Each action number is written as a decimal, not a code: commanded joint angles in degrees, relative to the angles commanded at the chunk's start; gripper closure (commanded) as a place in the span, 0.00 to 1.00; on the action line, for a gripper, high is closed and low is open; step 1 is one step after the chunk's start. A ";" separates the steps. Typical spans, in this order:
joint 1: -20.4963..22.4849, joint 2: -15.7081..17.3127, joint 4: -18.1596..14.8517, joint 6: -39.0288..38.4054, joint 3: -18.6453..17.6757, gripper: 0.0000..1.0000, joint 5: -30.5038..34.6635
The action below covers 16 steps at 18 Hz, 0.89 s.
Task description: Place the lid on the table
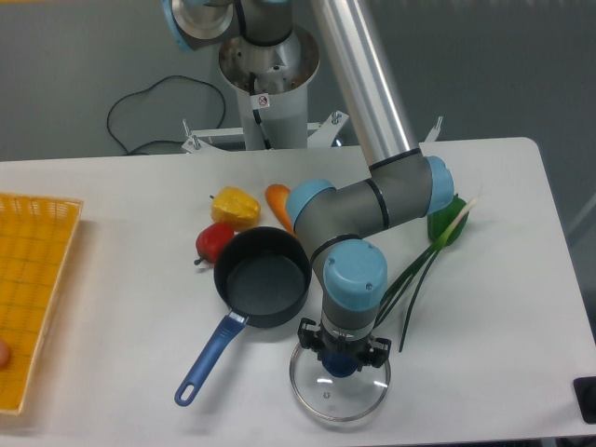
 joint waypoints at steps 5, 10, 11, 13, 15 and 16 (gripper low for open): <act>-0.35 -0.09 0.00 0.00 -0.09 0.32 0.00; -0.44 -0.18 -0.09 0.00 -0.17 0.31 0.00; -0.44 -0.18 0.00 0.00 -0.26 0.31 0.00; -0.44 -0.18 -0.09 0.09 -0.26 0.31 0.00; -0.44 -0.18 -0.09 0.09 -0.26 0.31 0.00; -0.44 -0.18 -0.09 0.09 -0.26 0.31 0.09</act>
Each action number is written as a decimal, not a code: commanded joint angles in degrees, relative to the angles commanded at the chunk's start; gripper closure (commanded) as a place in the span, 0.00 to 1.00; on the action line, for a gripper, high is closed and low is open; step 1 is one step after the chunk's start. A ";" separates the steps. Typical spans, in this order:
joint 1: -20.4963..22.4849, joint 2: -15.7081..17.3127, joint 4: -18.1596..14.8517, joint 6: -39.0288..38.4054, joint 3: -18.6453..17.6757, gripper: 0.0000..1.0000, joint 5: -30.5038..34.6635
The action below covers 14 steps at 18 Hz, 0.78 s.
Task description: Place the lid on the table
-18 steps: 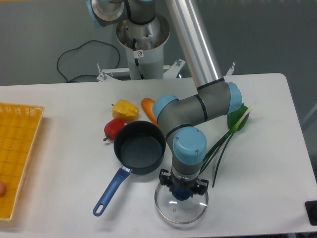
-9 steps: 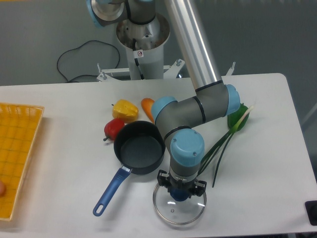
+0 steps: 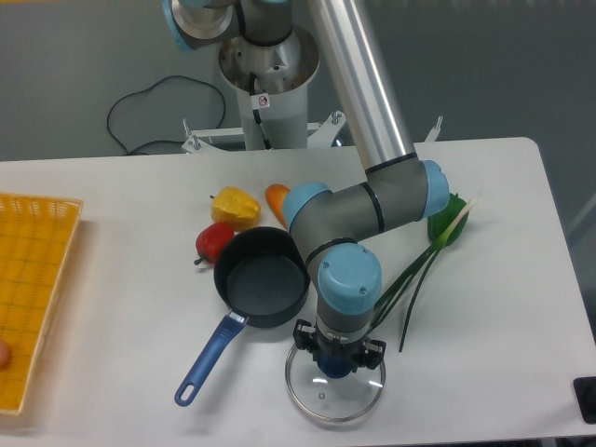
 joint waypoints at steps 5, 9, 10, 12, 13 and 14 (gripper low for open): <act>0.00 -0.09 0.09 0.00 -0.09 0.30 -0.09; 0.00 -0.18 0.00 -0.09 -0.09 0.30 0.00; -0.09 -0.26 0.00 -0.09 -0.09 0.30 0.00; -0.09 -0.26 0.00 -0.09 -0.18 0.30 0.00; -0.09 -0.26 0.09 -0.09 -0.18 0.30 0.00; -0.09 -0.26 0.00 -0.09 -0.18 0.30 0.00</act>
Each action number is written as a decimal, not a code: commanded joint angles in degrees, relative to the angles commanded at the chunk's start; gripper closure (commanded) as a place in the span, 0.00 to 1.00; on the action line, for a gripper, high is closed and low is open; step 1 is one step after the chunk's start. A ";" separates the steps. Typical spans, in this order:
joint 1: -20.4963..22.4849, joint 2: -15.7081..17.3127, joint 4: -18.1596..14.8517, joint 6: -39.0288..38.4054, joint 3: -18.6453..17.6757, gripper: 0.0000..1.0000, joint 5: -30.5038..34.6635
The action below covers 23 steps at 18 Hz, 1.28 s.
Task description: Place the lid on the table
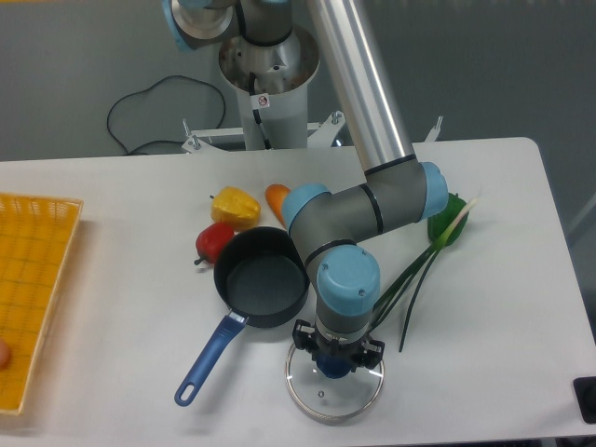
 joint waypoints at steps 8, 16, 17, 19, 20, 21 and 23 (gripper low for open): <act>0.00 0.00 0.09 0.00 -0.09 0.29 0.00; 0.00 0.00 0.09 0.00 -0.09 0.28 0.09; 0.00 0.00 0.09 0.00 -0.09 0.28 0.09; 0.00 0.09 0.09 0.17 -0.09 0.25 0.09; 0.00 0.17 0.09 0.44 -0.09 0.08 0.09; 0.00 0.26 0.09 0.61 0.00 0.00 0.17; 0.09 0.26 0.17 0.70 0.00 0.00 0.26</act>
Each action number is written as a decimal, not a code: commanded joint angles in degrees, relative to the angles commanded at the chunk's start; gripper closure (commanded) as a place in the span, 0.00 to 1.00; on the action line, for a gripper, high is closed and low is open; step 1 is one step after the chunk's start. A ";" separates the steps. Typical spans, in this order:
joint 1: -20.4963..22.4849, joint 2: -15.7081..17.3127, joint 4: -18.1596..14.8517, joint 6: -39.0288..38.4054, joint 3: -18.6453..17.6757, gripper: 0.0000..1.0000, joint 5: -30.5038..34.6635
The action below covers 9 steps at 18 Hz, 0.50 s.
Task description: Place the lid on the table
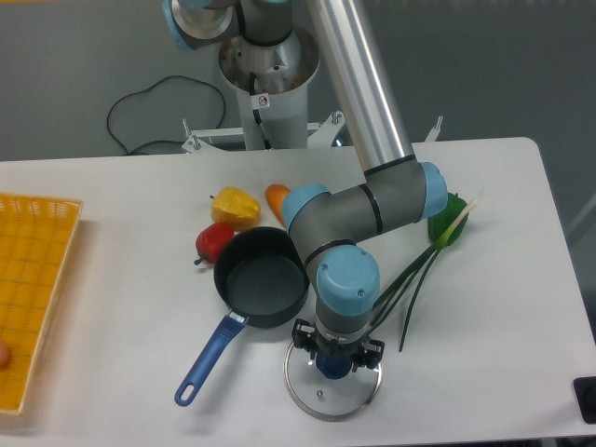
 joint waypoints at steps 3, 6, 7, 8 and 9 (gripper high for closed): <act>-0.09 0.35 0.18 2.19 0.00 0.00 1.66; 0.00 0.79 0.18 7.10 -0.17 0.00 2.02; 0.00 0.97 0.18 8.34 -0.44 0.00 2.02; 0.00 1.23 0.18 9.39 -0.70 0.00 2.11; 0.00 1.58 0.09 10.45 -0.96 0.00 2.11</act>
